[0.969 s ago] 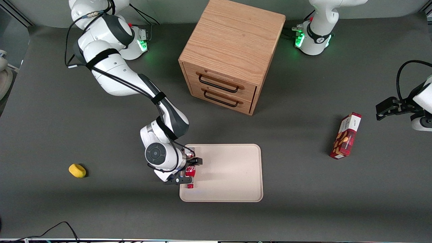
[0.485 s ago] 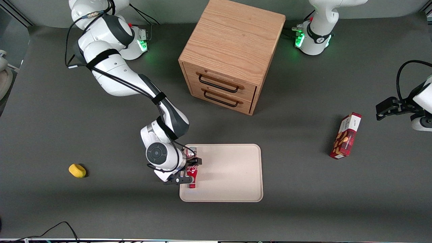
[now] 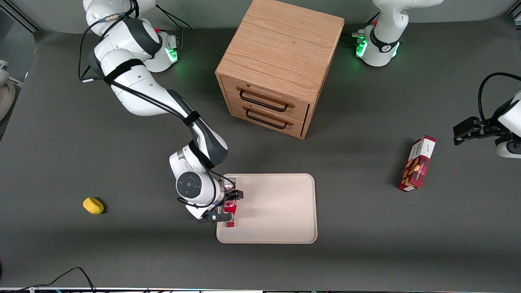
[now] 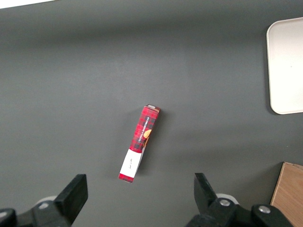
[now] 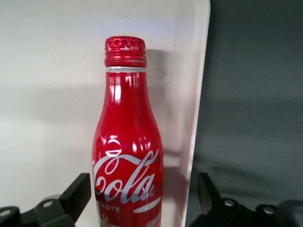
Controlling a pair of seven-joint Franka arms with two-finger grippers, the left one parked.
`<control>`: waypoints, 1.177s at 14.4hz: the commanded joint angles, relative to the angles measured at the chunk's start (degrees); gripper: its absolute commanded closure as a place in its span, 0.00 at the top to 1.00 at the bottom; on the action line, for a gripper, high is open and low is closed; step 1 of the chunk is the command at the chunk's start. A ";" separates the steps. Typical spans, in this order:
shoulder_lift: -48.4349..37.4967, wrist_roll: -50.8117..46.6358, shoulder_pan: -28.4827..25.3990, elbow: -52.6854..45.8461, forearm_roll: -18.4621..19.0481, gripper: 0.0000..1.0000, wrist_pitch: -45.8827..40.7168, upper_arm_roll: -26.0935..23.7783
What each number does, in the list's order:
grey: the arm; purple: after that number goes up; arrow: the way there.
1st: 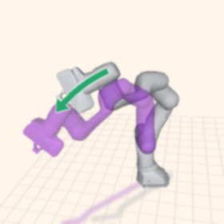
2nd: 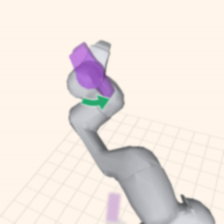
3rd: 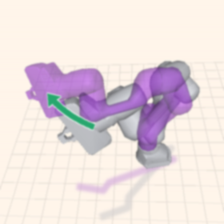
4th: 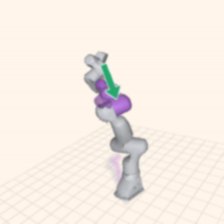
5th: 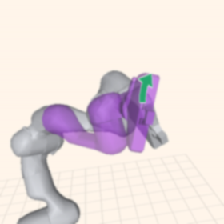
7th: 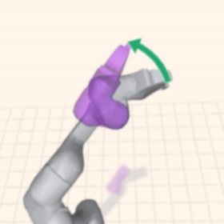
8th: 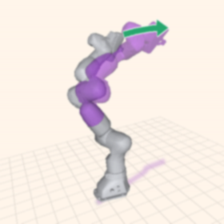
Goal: Place coke bottle on tray
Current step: 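Lower the bottle onto the tray and open the right gripper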
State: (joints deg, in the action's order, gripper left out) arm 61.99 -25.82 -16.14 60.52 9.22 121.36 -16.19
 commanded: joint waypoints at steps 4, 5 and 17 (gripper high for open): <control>-1.69 0.06 -0.38 -1.02 1.24 1.00 -0.77 -0.51; -2.31 0.06 -0.30 -0.84 1.24 1.00 -0.86 -0.51; -27.68 -0.64 8.40 17.32 0.80 1.00 -10.35 0.62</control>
State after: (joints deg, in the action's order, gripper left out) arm 43.47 -25.94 -8.96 66.91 9.23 110.32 -16.20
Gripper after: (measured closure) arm 0.000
